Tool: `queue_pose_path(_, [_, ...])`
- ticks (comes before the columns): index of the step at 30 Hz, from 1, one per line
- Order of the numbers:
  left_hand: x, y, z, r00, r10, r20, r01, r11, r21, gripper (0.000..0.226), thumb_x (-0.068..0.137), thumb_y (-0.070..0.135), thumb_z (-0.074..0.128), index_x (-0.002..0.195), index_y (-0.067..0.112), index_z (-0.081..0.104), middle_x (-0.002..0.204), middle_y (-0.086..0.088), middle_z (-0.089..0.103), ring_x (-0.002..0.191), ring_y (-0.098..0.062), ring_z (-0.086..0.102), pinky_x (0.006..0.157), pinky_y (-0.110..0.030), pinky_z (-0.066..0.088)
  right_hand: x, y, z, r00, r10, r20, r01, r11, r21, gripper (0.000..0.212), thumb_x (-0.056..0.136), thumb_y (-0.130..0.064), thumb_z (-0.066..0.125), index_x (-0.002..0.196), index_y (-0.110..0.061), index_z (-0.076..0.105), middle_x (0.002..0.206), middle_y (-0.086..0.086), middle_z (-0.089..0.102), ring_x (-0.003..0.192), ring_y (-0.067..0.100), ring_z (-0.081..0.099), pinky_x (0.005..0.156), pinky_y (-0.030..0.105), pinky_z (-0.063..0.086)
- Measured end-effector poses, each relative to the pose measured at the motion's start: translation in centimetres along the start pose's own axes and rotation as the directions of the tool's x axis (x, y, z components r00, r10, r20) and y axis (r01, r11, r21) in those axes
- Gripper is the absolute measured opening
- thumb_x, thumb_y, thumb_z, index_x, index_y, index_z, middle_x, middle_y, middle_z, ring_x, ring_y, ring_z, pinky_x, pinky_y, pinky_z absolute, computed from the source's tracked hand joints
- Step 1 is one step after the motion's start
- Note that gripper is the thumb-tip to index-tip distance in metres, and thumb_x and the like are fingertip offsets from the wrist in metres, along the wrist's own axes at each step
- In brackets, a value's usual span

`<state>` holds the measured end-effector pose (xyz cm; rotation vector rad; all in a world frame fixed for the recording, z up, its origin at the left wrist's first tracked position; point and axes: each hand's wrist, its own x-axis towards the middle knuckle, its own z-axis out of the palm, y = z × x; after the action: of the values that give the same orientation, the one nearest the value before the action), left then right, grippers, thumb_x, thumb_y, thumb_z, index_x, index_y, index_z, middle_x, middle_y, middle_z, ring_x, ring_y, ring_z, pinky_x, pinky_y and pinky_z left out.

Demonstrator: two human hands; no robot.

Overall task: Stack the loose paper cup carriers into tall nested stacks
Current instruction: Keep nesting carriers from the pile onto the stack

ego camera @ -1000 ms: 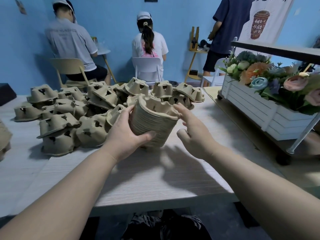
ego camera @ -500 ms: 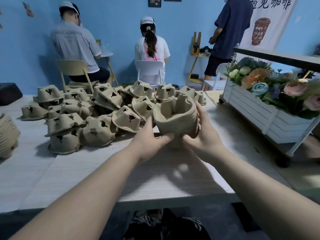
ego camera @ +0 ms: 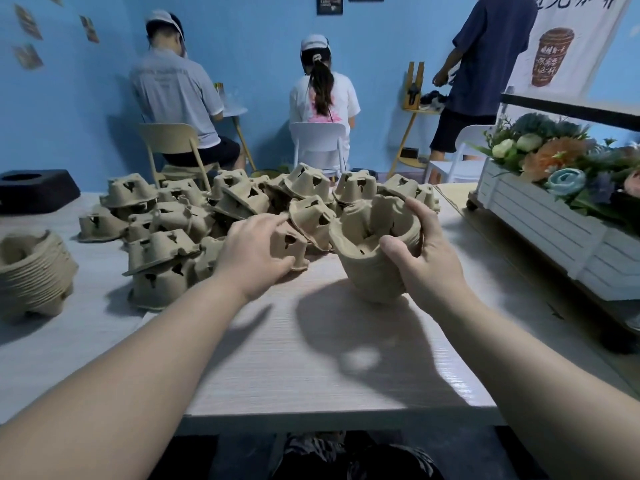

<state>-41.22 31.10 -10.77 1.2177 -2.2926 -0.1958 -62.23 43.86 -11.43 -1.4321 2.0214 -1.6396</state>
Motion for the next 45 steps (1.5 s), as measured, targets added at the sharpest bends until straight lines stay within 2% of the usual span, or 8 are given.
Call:
queue_pose_path(5, [1.7, -1.0, 1.0, 0.998, -0.024, 0.065, 0.017, 0.993, 0.114, 0.064, 0.084, 0.040, 0.070, 0.142, 0.027, 0.045, 0.145, 0.004, 0.047, 0.133, -0.025, 0.038, 0.108, -0.037, 0.033, 0.3, 0.8, 0.0, 0.997, -0.002, -0.079, 0.003, 1.000, 0.006, 0.069, 0.062, -0.062, 0.051, 0.129, -0.051, 0.041, 0.125, -0.006, 0.056, 0.118, 0.018, 0.049, 0.103, 0.043, 0.039])
queue_pose_path(10, [2.6, -1.3, 1.4, 0.999, -0.019, 0.039, 0.012, 0.982, 0.186, 0.037, 0.090, 0.035, 0.064, 0.125, 0.028, 0.055, 0.131, 0.002, 0.054, 0.119, -0.025, 0.051, 0.088, -0.036, 0.044, 0.6, 1.0, 0.1, 0.998, -0.008, -0.069, 0.008, 1.000, 0.001, 0.067, 0.063, -0.061, 0.051, 0.128, -0.049, 0.042, 0.122, -0.007, 0.057, 0.116, 0.018, 0.050, 0.101, 0.044, 0.041])
queue_pose_path(20, [2.2, -1.0, 1.4, 0.996, 0.009, -0.084, 0.005, 0.986, 0.168, 0.018, 0.087, 0.033, 0.062, 0.092, 0.022, 0.050, 0.096, 0.003, 0.061, 0.093, -0.024, 0.056, 0.065, -0.032, 0.036, -0.3, 0.3, 0.4, 0.997, -0.070, -0.021, 0.069, 0.997, -0.030, 0.072, 0.065, -0.062, 0.052, 0.134, -0.045, 0.040, 0.127, -0.007, 0.054, 0.120, 0.019, 0.047, 0.103, 0.043, 0.039])
queue_pose_path(26, [1.9, 0.0, -0.7, 0.952, -0.250, -0.175, 0.217, 0.958, -0.185, 0.015, 0.082, 0.034, 0.063, 0.093, 0.023, 0.059, 0.084, 0.004, 0.063, 0.086, -0.027, 0.056, 0.072, -0.033, 0.043, -0.4, 0.3, 0.1, 0.997, -0.073, -0.005, 0.072, 0.996, -0.056, 0.075, 0.065, -0.065, 0.050, 0.135, -0.041, 0.040, 0.127, -0.007, 0.054, 0.120, 0.017, 0.046, 0.103, 0.040, 0.038])
queue_pose_path(30, [0.9, -0.4, -1.1, 0.913, -0.409, -0.007, 0.367, 0.828, -0.424, 0.019, 0.077, 0.038, 0.062, 0.073, 0.019, 0.062, 0.069, 0.003, 0.066, 0.072, -0.027, 0.061, 0.068, -0.034, 0.048, -0.3, 0.2, 0.3, 0.994, -0.111, 0.007, 0.111, 0.990, -0.084, 0.072, 0.067, -0.063, 0.051, 0.135, -0.040, 0.042, 0.124, -0.004, 0.055, 0.117, 0.018, 0.047, 0.102, 0.040, 0.039])
queue_pose_path(34, [-0.7, -1.4, 0.0, 0.885, -0.403, 0.233, 0.463, 0.723, -0.512, 0.030, 0.080, 0.028, 0.058, 0.054, 0.016, 0.050, 0.055, -0.010, 0.048, 0.059, -0.024, 0.046, 0.057, -0.035, 0.036, -0.2, 0.1, 0.5, 0.987, -0.162, 0.009, 0.162, 0.984, -0.078, 0.066, 0.069, -0.057, 0.054, 0.132, -0.039, 0.044, 0.126, -0.004, 0.055, 0.118, 0.018, 0.047, 0.103, 0.041, 0.039])
queue_pose_path(41, [-1.5, -1.0, -1.1, 0.939, -0.343, -0.037, 0.312, 0.891, -0.329, 0.046, 0.097, 0.054, 0.042, 0.075, 0.018, 0.059, 0.070, 0.001, 0.063, 0.076, -0.025, 0.060, 0.069, -0.036, 0.042, -0.2, 0.1, 0.4, 0.987, -0.159, 0.008, 0.159, 0.984, -0.077, 0.067, 0.069, -0.058, 0.054, 0.133, -0.040, 0.044, 0.127, -0.005, 0.054, 0.119, 0.018, 0.047, 0.103, 0.041, 0.039])
queue_pose_path(45, [-1.5, -0.5, -1.4, 0.964, -0.265, 0.001, 0.260, 0.948, -0.183, 0.026, 0.083, 0.054, 0.064, 0.091, 0.030, 0.061, 0.087, 0.012, 0.066, 0.087, -0.017, 0.061, 0.079, -0.033, 0.050, -0.2, 0.1, 0.6, 0.986, -0.164, 0.016, 0.164, 0.982, -0.094, 0.068, 0.068, -0.059, 0.054, 0.133, -0.041, 0.043, 0.127, -0.004, 0.054, 0.117, 0.018, 0.047, 0.103, 0.040, 0.039])
